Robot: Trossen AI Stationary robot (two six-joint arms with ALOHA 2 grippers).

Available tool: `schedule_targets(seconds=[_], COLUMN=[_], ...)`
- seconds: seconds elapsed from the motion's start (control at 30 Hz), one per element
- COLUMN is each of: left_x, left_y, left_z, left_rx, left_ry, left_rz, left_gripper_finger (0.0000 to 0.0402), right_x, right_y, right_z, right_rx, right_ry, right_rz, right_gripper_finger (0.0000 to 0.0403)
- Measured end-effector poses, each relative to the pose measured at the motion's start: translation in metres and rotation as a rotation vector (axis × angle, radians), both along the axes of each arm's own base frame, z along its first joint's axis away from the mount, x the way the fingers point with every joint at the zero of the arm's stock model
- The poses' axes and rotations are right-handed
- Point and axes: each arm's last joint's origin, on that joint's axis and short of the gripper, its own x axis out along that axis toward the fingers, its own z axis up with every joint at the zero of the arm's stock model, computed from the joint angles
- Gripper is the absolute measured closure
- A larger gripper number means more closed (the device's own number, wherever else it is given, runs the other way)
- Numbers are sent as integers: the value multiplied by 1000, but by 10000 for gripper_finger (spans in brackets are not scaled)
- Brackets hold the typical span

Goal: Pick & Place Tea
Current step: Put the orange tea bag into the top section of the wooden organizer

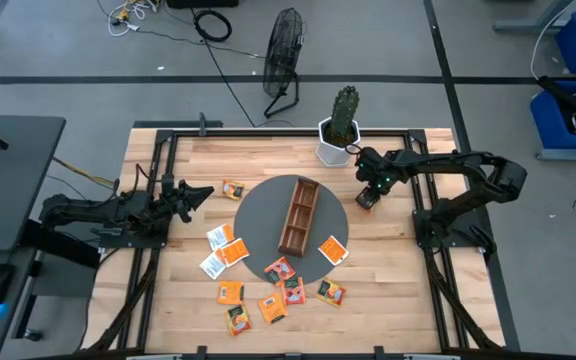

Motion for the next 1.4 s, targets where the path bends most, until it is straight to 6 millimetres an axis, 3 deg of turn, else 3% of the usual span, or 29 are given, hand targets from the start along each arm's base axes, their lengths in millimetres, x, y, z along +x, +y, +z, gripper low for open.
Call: schedule_targets(seconds=[0.23,0.63,1.0,1.4], left_x=[0,0,0,-2], left_y=[0,0,0,1], left_z=[0,0,3,12], left_rx=[0,-8,-174,-205], left_ry=[0,-5,-106,-196], left_rz=[0,-1,-17,5], left_gripper_finger=[376,376,376,360], right_x=[1,0,-1,25], right_y=[1,15,31,50], right_z=[1,14,60,109], right_rx=[24,8,-102,-225], right_ry=[-22,-45,-189,-348], right_rz=[2,54,108,219], right_gripper_finger=[395,401,402,403])
